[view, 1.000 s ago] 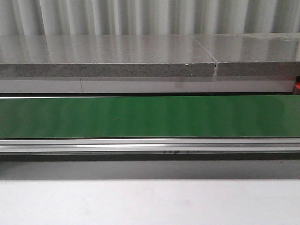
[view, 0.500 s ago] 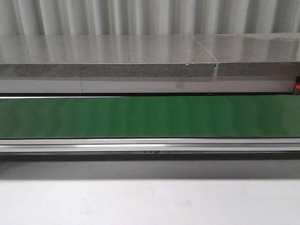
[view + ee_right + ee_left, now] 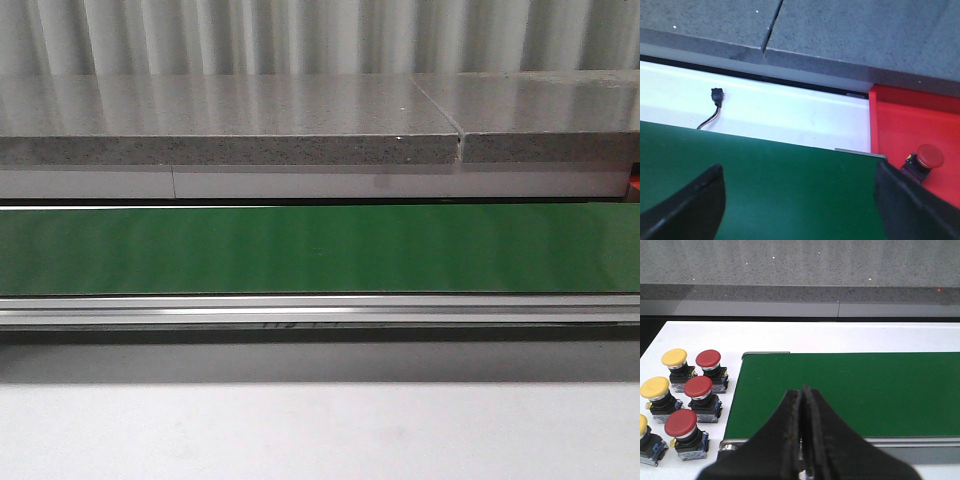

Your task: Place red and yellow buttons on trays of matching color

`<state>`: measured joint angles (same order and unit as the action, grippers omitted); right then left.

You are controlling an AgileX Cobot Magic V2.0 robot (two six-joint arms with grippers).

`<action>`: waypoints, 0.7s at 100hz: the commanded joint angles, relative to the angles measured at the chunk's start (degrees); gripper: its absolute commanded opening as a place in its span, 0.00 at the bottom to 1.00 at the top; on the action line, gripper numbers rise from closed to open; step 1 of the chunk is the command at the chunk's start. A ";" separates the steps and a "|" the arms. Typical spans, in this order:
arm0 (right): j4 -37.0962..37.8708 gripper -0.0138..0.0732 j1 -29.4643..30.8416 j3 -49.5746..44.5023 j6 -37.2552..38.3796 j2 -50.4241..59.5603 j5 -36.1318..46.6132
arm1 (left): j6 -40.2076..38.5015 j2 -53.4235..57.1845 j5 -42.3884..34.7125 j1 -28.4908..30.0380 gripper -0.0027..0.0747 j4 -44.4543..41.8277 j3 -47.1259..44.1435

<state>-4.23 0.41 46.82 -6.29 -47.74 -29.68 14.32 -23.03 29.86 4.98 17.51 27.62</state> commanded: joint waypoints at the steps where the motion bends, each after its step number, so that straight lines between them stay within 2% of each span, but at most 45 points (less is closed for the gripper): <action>1: -0.17 0.83 -0.19 -1.12 -0.70 4.43 5.07 | 0.10 -0.51 -4.22 -0.45 0.01 1.10 1.45; 8: -0.12 0.78 -0.19 -3.26 -0.70 7.32 5.38 | 0.10 -0.51 -4.22 -0.45 0.01 1.10 1.45; 18: -0.12 0.62 -0.19 -5.67 -0.70 10.43 6.19 | 0.10 -0.51 -4.22 -0.45 0.01 1.10 1.45; 25: -0.12 0.43 -0.19 -6.93 -0.70 11.77 6.58 | 0.10 -0.51 -4.22 -0.45 0.01 1.10 1.45; 26: -0.12 0.43 -0.19 -7.01 -0.70 11.85 6.58 | 0.10 -0.51 -4.22 -0.45 0.01 1.10 1.45; 27: -0.12 0.38 -0.19 -7.13 -0.70 11.97 6.58 | 0.10 -0.51 -4.22 -0.45 0.01 1.10 1.45; 32: -0.12 0.26 -0.19 -7.53 -0.70 12.21 6.58 | 0.10 -0.51 -4.22 -0.45 0.01 1.10 1.45; 33: -0.12 0.26 -0.19 -7.49 -0.70 12.21 6.58 | 0.10 -0.51 -4.22 -0.45 0.01 1.10 1.45; 34: -0.12 0.21 -0.19 -7.65 -0.70 12.21 6.52 | 0.10 -0.51 -4.22 -0.45 0.01 1.10 1.45; 35: -0.12 0.21 -0.19 -7.64 -0.70 12.21 6.51 | 0.10 -0.51 -4.22 -0.45 0.01 1.10 1.45; 40: -0.12 0.08 -0.19 -7.64 -0.70 12.21 6.19 | 0.10 -0.51 -4.22 -0.45 0.01 1.10 1.45; 70: -0.17 0.08 -0.19 -7.64 -0.70 12.21 6.14 | 0.10 -0.51 -4.22 -0.45 0.01 1.10 1.45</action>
<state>-4.23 0.29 37.69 -6.51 -35.75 -28.11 14.32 -23.03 29.86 4.98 17.51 27.62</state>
